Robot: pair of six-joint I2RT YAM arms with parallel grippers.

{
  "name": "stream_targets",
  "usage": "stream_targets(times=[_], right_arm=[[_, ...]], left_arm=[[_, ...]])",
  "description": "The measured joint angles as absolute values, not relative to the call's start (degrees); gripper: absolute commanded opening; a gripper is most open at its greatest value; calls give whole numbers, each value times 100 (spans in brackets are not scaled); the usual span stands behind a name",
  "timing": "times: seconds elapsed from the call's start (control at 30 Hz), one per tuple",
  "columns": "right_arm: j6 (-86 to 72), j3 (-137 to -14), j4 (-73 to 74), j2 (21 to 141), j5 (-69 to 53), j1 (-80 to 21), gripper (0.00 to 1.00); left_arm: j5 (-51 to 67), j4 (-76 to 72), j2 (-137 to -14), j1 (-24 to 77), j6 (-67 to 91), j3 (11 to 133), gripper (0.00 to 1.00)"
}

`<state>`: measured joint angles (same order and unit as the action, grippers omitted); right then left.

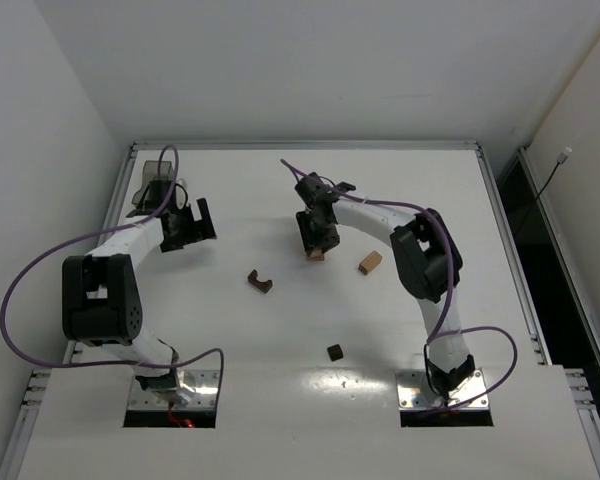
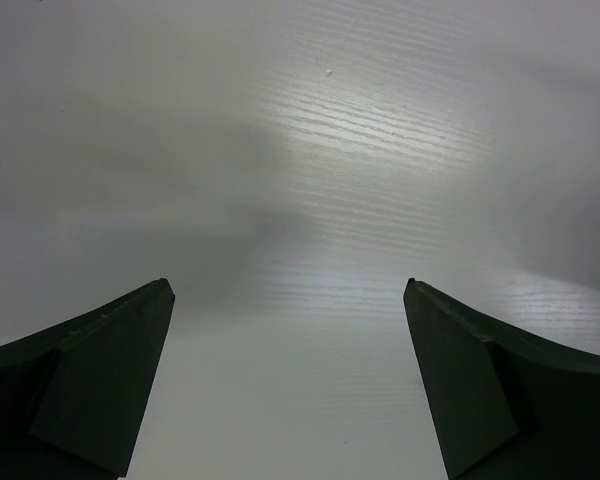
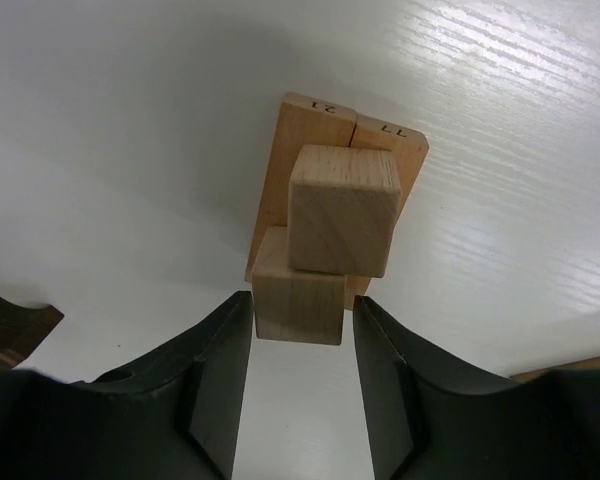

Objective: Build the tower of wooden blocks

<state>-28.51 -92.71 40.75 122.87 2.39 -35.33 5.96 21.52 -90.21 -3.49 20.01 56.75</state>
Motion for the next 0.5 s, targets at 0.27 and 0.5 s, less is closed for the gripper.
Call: stream_targets(times=[0.27,0.5], right_arm=[[-2744,-8947,3953,12256,176,-3544,57],[-2049,-7607,3205,10768,-169,-3662,71]], left_arm=[[690,2152,-9024,-349,1973,5677,100],[847,2150,-9011,-349,1868,5666,100]])
